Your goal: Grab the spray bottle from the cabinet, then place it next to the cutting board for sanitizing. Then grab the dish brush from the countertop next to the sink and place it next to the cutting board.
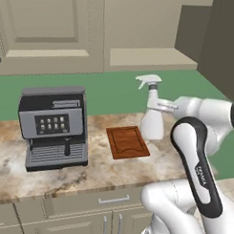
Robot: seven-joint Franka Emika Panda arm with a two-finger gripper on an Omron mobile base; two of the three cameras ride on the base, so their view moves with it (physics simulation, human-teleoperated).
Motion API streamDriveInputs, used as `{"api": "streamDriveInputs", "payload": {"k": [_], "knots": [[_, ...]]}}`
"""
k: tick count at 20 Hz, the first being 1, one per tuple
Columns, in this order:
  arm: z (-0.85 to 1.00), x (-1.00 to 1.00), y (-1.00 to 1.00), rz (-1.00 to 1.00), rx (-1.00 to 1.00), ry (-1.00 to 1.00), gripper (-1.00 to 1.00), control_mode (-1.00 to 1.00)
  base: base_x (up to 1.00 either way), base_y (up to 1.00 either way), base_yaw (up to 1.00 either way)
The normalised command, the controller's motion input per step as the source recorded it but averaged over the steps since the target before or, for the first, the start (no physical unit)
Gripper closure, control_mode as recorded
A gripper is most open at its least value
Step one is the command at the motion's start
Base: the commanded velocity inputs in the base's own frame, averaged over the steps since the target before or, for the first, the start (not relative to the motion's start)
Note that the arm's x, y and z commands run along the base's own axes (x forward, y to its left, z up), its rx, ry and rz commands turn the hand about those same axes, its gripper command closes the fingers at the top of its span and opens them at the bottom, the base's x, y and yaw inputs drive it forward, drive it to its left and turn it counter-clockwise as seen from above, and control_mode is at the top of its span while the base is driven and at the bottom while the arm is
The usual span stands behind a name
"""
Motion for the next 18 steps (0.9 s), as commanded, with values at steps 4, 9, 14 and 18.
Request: {"api": "streamDriveInputs", "payload": {"k": [4,9,14,18], "knots": [[-0.49,0.48,0.00,0.32,-0.18,-0.17,1.00,-1.00,0.00,0.00,0.00],[-0.48,0.59,0.00,0.27,-0.13,-0.25,1.00,-1.00,0.00,0.00,0.00],[-0.44,0.35,0.00,0.17,-0.05,-0.36,1.00,-1.00,0.00,0.00,0.00],[-0.36,0.73,-0.03,0.17,0.01,-0.06,1.00,-1.00,0.00,0.00,0.00]]}}
